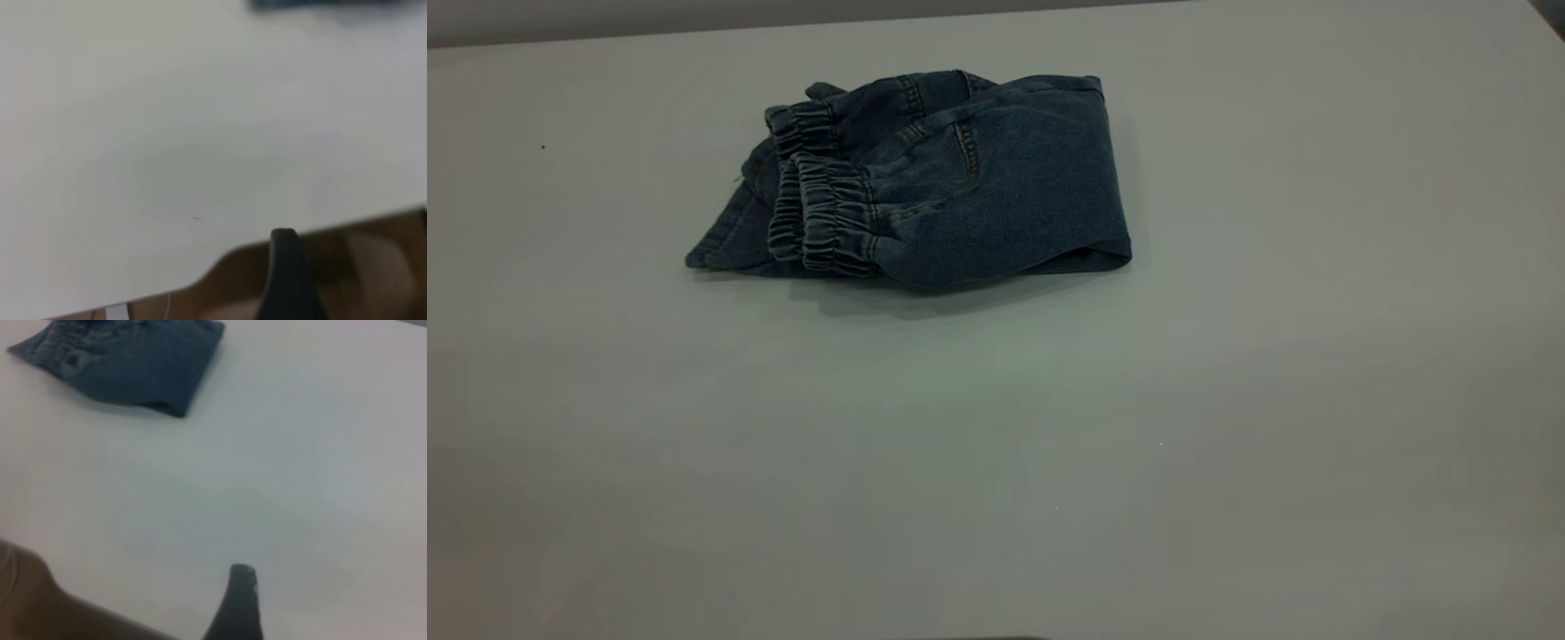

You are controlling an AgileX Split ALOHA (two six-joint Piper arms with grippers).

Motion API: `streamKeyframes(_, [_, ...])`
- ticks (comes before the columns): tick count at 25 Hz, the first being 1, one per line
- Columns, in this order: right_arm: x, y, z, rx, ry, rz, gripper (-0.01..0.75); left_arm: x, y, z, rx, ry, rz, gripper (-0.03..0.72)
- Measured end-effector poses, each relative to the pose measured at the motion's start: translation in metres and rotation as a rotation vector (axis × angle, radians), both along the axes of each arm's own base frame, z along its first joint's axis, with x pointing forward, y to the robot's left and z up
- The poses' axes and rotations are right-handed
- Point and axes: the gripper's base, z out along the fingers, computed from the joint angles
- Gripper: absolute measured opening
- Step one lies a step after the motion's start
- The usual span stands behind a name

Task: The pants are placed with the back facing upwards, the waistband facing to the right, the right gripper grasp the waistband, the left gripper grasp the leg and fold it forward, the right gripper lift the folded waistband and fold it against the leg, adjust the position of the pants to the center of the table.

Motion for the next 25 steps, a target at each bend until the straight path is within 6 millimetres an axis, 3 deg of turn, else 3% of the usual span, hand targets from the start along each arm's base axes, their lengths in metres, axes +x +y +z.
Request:
streamKeyframes(7, [0.001, 0.001, 0.0, 0.0, 0.0, -0.059, 0.58, -0.017, 0.001, 0.0, -0.007, -0.111, 0.102, 0.451])
streamKeyframes(25, [0.002, 0.003, 0.0, 0.015, 0.001, -0.16, 0.58, -0.017, 0.001, -0.001, -0.008, -0.109, 0.102, 0.451])
